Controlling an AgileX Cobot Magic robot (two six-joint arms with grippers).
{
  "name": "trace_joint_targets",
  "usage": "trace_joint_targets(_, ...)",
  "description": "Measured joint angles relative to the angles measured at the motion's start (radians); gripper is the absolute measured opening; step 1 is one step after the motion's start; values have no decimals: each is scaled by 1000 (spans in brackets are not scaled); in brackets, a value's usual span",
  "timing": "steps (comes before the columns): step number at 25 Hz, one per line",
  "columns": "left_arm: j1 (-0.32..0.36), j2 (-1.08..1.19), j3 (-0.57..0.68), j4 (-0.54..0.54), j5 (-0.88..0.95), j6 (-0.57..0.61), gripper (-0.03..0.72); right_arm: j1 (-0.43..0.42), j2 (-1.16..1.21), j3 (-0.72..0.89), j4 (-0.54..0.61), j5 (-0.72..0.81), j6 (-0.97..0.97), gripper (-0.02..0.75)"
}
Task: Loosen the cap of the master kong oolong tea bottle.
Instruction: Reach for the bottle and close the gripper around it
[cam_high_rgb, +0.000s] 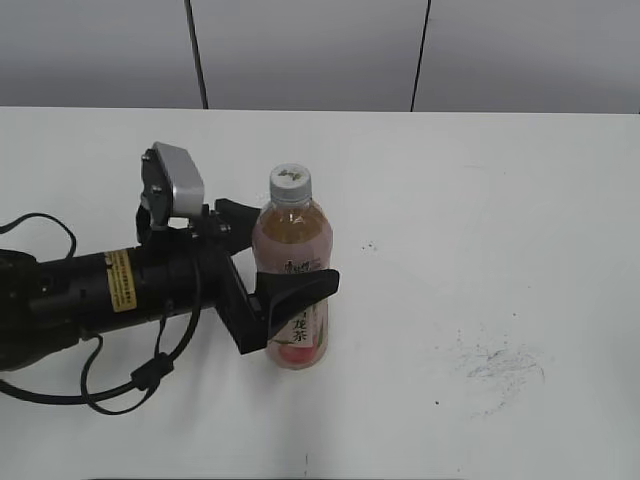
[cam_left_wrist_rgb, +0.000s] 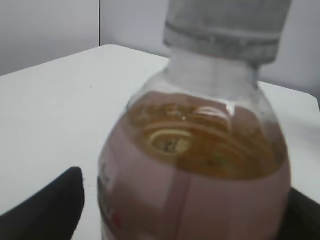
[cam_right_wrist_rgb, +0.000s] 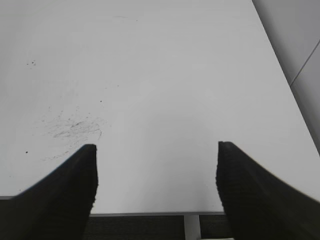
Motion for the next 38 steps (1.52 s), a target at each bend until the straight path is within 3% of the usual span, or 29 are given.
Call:
trace_joint_targets(8,0,13,0,-5,1,9,576,0,0,0,0,0,0,555)
trace_joint_targets(15,-3,13,0,-10,0,19,423,0,0,0,0,0,0,555)
trace_joint_targets(38,-3,13,0,-10,0,19,423,0,0,0,0,0,0,555)
